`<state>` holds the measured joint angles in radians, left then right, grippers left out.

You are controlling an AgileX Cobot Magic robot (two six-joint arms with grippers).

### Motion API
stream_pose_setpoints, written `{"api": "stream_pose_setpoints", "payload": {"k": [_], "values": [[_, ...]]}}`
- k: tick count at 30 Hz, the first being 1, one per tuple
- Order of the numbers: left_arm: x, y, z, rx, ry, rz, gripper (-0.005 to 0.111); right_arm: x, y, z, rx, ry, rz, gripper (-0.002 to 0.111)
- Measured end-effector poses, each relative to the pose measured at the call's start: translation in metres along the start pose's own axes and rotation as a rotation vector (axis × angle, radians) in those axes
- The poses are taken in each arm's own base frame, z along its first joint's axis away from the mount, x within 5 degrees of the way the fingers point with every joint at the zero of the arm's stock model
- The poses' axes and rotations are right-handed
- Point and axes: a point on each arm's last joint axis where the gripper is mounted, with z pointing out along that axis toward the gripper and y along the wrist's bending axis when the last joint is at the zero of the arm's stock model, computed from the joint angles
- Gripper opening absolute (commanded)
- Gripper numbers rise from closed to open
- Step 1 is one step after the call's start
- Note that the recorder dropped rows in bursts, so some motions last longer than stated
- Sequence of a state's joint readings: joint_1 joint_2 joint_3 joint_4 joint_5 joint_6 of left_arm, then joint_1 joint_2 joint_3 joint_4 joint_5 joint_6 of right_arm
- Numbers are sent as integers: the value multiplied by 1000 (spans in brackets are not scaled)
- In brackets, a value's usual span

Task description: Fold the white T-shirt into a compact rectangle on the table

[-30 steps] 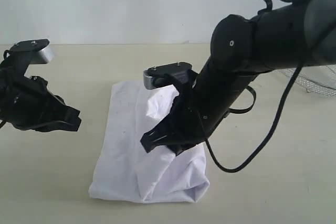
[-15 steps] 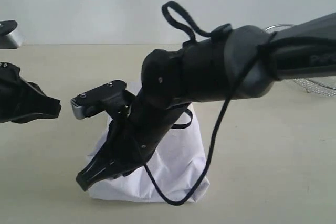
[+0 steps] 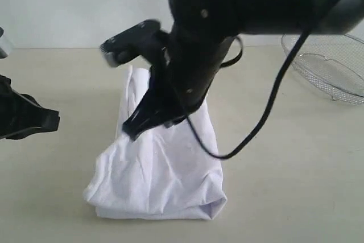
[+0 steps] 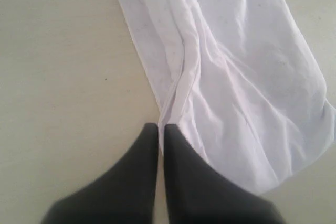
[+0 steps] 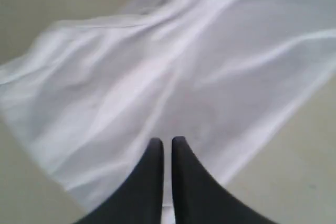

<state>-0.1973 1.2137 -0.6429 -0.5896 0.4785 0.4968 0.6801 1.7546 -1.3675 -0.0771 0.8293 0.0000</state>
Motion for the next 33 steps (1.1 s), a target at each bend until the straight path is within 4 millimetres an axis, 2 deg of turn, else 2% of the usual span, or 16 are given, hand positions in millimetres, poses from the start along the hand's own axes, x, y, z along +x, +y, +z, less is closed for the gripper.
{"api": "stream_pose_setpoints", "payload": {"k": [2, 4, 6, 8, 13, 17, 20, 26, 29, 32, 33], "values": [[-2, 1, 2, -8, -21, 2, 4, 2, -34, -6, 105, -9, 53, 0], [-2, 3, 9, -9, -11, -16, 4, 7, -57, -6, 144, 13, 105, 0], [-1, 6, 21, -1, 9, -25, 4, 11, -74, -1, 166, 31, 145, 0], [-1, 7, 32, 13, 19, -39, 4, 13, -82, 4, 174, 42, 152, 0], [-9, 0, 63, 115, 37, -18, 4, 13, -83, 22, 162, 61, 125, 0], [-25, -6, 88, 237, 29, -10, 4, 14, -82, 46, 139, 82, 103, 0], [-35, -4, 108, 260, 31, -23, 4, 17, -80, 61, 116, 117, 107, 0], [-30, 4, 141, 253, 97, -49, 6, 19, -79, 67, 105, 130, 115, 0], [-28, 10, 148, 244, 111, -60, 20, 19, -79, 67, 105, 131, 107, 0], [-29, 18, 148, 238, 108, -76, 43, 19, -79, 70, 103, 136, 107, 0], [-29, 19, 148, 244, 109, -82, 55, 20, -79, 71, 102, 139, 100, 0]]}}
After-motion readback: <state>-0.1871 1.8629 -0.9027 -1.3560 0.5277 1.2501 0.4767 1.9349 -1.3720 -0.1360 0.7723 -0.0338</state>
